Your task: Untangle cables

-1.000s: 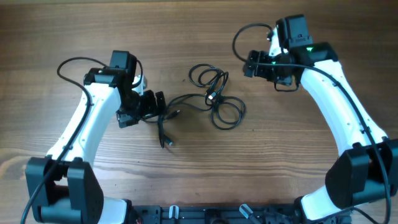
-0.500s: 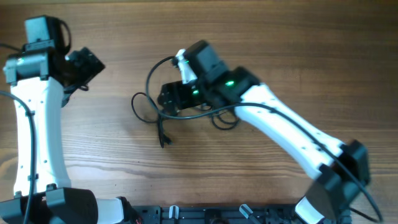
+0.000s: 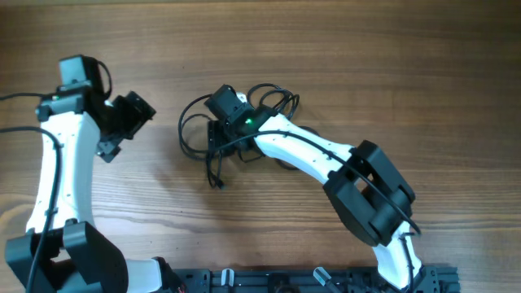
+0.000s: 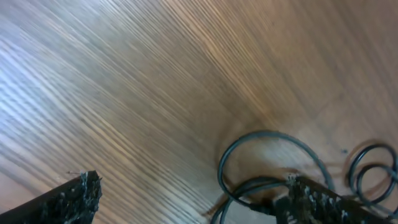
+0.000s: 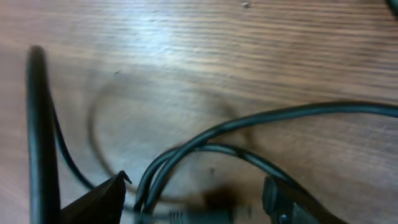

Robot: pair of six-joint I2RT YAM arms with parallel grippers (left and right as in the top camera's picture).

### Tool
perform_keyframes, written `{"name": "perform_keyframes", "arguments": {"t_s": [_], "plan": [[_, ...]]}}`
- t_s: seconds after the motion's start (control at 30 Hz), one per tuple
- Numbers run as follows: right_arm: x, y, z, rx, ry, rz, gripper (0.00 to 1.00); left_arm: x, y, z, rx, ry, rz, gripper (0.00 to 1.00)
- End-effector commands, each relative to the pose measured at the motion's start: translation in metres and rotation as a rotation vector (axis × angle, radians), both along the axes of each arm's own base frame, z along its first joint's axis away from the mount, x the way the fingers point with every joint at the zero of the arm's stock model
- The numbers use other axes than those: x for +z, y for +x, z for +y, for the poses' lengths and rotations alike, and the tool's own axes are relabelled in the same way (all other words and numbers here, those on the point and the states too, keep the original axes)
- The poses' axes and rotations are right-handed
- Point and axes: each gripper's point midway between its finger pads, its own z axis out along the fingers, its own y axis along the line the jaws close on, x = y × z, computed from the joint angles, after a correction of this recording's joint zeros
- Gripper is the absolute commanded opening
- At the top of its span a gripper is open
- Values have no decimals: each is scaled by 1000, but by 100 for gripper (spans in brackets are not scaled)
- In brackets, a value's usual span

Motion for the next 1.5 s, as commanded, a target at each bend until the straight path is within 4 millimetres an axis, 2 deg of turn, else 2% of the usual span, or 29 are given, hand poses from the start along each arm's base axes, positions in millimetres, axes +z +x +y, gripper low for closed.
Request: {"name": "perform_keyframes", "arguments": {"t_s": [0.0,0.17,0.3,0.33,0.37,0.4,0.47,0.57,0.6,0.67,0.7,0.77,0.83,0.87,0.9,0.97,1.07,1.17,1.23,1.27,1.33,1.37,1.47], "plan": [[-8,20,-7,-105,-14,-38,73,-12,-2,-20,-43,-21,6,100],[-34,15,-8,-109,-35,13,72,-12,3,-39,-103,-18,-7,100],[-40,12,-11,-124,-44,38,72,-11,6,-46,-127,-17,-16,100],[-39,14,-10,-124,-39,32,68,-11,6,-47,-129,-17,-17,100],[-39,15,-9,-121,-33,26,56,-11,6,-47,-129,-17,-17,100],[-38,16,-7,-99,-30,12,38,-11,6,-47,-129,-17,-17,100],[-31,24,5,-15,-2,-51,30,-11,6,-47,-129,-17,-16,100],[-28,27,9,10,10,-71,4,-12,4,-47,-129,-18,-9,100],[-24,25,13,48,21,-74,4,-14,3,-47,-129,-19,-5,100],[6,25,26,151,69,-123,5,-15,2,-47,-130,-19,-1,100],[30,25,33,200,106,-158,4,-15,2,-47,-130,-19,-1,100],[89,21,43,310,186,-247,4,-15,2,-47,-129,-19,-2,100],[148,21,36,314,236,-333,4,-15,2,-47,-130,-19,-2,100],[185,23,24,299,265,-395,4,-15,2,-47,-130,-18,-2,100],[209,25,14,278,283,-435,4,-15,2,-47,-130,-18,-3,100],[245,30,-13,230,308,-482,4,-15,2,-47,-130,-18,-3,100],[282,33,-44,191,341,-535,4,-15,2,-47,-130,-18,-3,100],[342,48,-93,93,376,-666,4,-15,2,-47,-130,-18,-3,100],[377,69,-158,-45,365,-760,4,-15,2,-47,-130,-19,-3,100],[384,79,-188,-114,352,-781,4,-15,2,-47,-130,-18,-3,100],[386,99,-249,-259,311,-802,4,-15,2,-47,-130,-18,-3,100],[386,106,-272,-318,301,-805,4,-15,2,-47,-130,-19,-3,100],[400,124,-382,-544,226,-905,4,-15,2,-47,-130,-18,-3,100]]}}
